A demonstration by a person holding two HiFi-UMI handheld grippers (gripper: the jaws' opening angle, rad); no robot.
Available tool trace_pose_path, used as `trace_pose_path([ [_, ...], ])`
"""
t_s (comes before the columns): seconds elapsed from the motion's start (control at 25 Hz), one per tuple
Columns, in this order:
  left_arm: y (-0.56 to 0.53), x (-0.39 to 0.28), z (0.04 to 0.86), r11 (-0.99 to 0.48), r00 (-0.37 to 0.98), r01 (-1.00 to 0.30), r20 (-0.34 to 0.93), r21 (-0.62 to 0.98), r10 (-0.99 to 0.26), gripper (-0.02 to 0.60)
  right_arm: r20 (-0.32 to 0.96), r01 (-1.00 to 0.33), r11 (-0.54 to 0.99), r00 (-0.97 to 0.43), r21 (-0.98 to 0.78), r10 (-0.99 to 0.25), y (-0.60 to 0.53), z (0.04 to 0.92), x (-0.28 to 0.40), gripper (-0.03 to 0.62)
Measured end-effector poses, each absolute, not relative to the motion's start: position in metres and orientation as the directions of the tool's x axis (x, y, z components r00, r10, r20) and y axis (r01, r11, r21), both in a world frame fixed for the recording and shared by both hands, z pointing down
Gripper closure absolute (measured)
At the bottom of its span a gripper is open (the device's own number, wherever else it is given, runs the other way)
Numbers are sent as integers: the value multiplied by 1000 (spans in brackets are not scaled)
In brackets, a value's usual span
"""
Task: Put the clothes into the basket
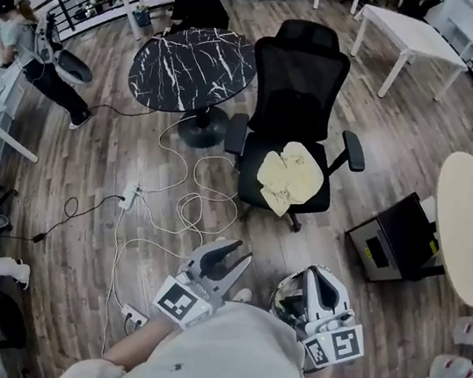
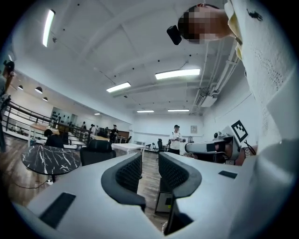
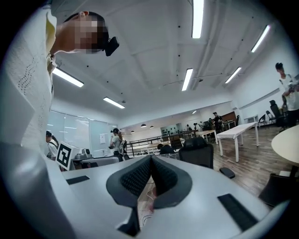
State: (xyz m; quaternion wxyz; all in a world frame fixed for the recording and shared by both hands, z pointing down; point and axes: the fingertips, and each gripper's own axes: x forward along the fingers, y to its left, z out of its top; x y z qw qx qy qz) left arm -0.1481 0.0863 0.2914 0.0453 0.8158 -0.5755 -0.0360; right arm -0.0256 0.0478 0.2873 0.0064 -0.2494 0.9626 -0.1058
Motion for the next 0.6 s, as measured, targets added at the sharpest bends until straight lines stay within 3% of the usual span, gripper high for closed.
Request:
trace_pose_path([
  [0.36,-9,-94,287,-556,558,-825,-17,102,-830,454,13,-668,688,-720,-283,-694,-19,282,51,583],
  [0.6,-77,-92,294,-639,645,-761,22,116,-764,454,43,-724,607,-653,-330,-756,-74,280,61,583],
])
